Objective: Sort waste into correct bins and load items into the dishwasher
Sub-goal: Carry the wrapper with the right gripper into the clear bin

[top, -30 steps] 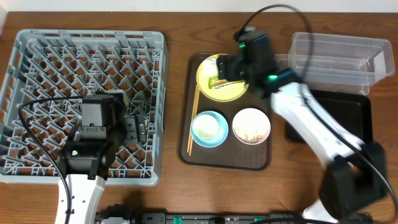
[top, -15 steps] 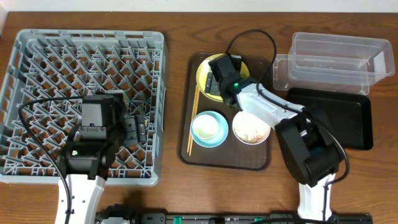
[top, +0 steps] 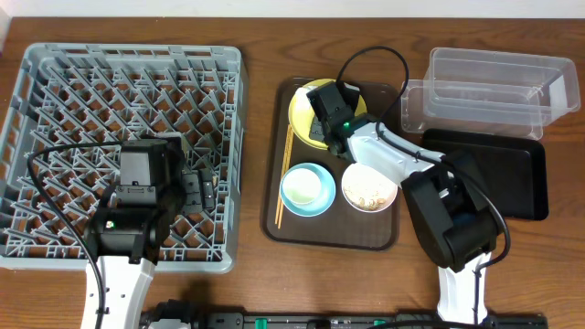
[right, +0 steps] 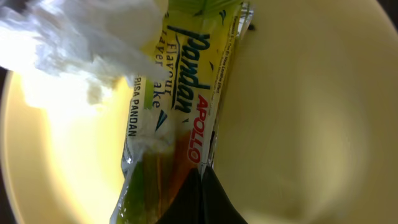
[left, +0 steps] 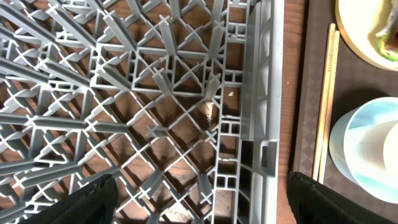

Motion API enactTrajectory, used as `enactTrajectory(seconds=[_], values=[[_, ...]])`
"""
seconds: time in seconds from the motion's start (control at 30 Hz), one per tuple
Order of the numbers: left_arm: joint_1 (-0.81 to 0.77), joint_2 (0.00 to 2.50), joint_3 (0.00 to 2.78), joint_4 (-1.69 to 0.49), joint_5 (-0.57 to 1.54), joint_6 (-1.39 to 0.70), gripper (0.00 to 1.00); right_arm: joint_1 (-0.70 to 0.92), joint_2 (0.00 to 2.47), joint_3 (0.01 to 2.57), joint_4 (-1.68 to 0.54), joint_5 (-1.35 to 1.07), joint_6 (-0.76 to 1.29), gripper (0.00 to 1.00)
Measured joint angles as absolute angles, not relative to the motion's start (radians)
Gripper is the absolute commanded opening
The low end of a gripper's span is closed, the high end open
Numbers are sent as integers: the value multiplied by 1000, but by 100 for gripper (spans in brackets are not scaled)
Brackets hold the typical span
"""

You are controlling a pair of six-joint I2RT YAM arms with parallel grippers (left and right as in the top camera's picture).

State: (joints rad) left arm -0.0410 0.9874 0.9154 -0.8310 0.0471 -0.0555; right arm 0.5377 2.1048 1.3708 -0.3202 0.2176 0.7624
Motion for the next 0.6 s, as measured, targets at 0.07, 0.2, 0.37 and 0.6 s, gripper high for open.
enactTrajectory(seconds=[0.07,0.2,0.37,0.6], values=[[-41,987,915,-831,47,-56,89,527,2102,1371,-343,218,760,1],[-41,987,915,-831,49,-56,89,490,2057,1370,-385,217,719,1],[-41,987,915,-831,49,-56,89,419,1880,1367,-408,228,591,1],[-41,987,915,-831,49,-56,89,276,1648,1375,-443,345,517,1]])
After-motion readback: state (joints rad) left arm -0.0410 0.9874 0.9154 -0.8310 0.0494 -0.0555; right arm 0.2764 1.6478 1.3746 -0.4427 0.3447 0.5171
